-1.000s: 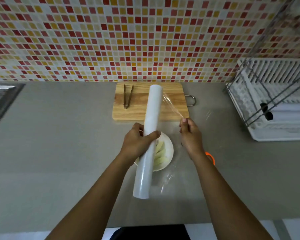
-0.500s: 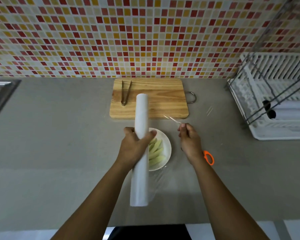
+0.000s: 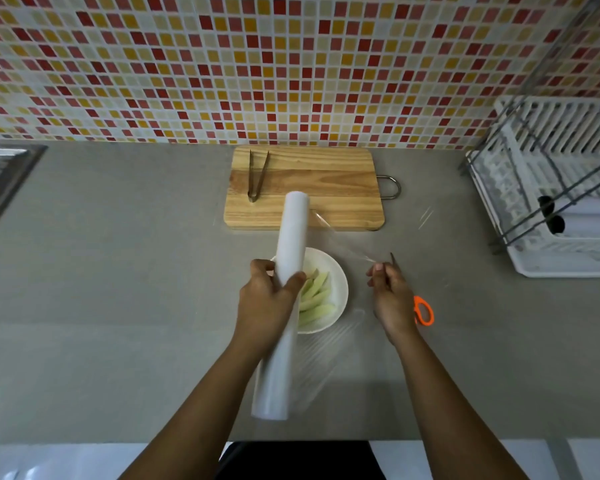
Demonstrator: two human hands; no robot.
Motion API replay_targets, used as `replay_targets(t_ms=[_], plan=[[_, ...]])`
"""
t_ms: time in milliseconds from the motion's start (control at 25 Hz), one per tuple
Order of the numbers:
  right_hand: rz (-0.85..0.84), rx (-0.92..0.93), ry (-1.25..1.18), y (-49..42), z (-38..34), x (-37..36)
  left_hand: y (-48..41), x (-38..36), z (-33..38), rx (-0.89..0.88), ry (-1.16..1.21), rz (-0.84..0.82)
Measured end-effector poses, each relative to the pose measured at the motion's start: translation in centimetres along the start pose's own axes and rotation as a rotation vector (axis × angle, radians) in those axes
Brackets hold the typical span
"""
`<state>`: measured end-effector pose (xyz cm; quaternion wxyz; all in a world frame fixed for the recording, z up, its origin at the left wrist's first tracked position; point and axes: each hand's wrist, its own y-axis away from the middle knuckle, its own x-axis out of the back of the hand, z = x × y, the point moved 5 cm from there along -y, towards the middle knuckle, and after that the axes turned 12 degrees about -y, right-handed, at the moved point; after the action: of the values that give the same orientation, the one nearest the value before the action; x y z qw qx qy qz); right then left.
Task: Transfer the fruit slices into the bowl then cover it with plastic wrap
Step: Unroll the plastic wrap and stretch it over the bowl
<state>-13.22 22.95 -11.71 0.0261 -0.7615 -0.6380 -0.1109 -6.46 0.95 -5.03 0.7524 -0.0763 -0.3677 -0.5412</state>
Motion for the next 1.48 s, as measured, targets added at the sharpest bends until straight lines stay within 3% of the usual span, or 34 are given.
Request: replay_targets(t_ms=[120,480,1000,1160,1280,1400,1480], plan=[[-0.037,0.021,0.011,0.0,0.1,-1.6,-0.1,0.8,-0.3,0.019,-0.02,-0.025],[-0.117,-0.002,0.057,-0.6,-0.5,-4.4,-0.3,2.9,-1.3,-0.05,-0.193,0.157],[-0.081,-0.14,-0.004,-0.6,0.0,-4.7,-2.4,2.5,-4.0,0.0,-0.211,0.1],[-0.096,-0.347,-0.129,-0.3,0.5,-5.1,-2.1,1.9,-4.5,0.021,-0.173,0.109],[-0.042,-0.488,-0.355,0.3,0.7,-6.0,-2.2,1.7,-4.7,0.03,-0.163,0.112],[0.072,-0.473,-0.641,0.3,0.5,-6.4,-2.3,1.6,-4.9,0.032,-0.147,0.102],[0.031,-0.426,-0.66,0.1,0.3,-6.6,-2.4,1.6,-5.1,0.036,-0.134,0.085]])
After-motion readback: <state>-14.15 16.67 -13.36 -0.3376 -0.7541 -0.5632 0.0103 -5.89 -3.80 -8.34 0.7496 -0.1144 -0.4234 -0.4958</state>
